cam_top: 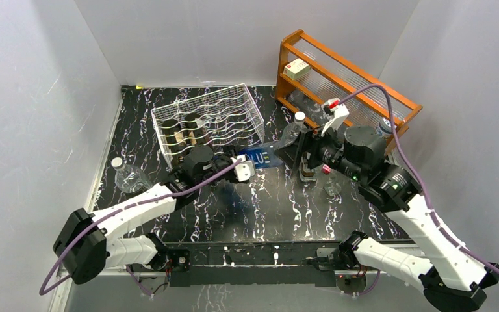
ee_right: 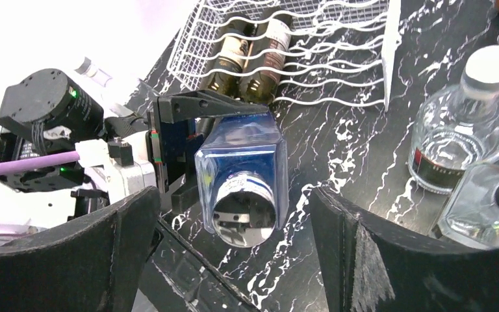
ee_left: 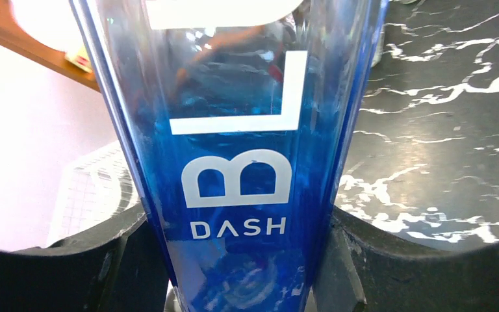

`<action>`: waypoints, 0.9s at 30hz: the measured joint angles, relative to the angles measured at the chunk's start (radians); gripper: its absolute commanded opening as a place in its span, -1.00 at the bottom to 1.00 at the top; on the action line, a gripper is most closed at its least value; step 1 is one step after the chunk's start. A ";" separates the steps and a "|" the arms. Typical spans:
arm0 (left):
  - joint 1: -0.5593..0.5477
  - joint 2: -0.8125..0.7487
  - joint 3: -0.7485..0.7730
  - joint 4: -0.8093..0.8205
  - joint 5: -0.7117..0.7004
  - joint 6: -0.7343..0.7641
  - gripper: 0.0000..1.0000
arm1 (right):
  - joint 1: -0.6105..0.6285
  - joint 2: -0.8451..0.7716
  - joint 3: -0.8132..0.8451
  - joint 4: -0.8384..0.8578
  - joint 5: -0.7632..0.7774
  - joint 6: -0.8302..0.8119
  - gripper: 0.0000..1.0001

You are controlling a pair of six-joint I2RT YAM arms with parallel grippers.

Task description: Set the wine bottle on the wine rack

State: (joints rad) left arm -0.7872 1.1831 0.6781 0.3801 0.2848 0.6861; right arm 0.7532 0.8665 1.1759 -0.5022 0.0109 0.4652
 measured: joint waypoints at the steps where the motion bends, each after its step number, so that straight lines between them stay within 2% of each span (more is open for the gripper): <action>1: 0.000 -0.010 0.008 -0.006 -0.010 0.033 -1.00 | 0.000 -0.005 0.012 -0.006 -0.005 -0.018 0.92; 7: 0.000 -0.068 0.034 -0.019 -0.046 0.219 -1.00 | 0.000 0.022 0.137 -0.070 -0.030 -0.111 0.93; 14: 0.000 -0.082 0.045 -0.048 -0.061 0.369 -1.00 | 0.000 0.108 0.300 -0.152 -0.034 -0.184 0.94; 27: 0.000 -0.082 0.045 -0.084 -0.064 0.576 -1.00 | 0.000 0.301 0.312 -0.285 -0.136 -0.261 0.95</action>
State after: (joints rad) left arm -0.7876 1.1011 0.7227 0.2966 0.2207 1.2617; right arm 0.7532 1.1671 1.4879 -0.7872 -0.1249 0.2043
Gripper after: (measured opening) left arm 0.607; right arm 0.971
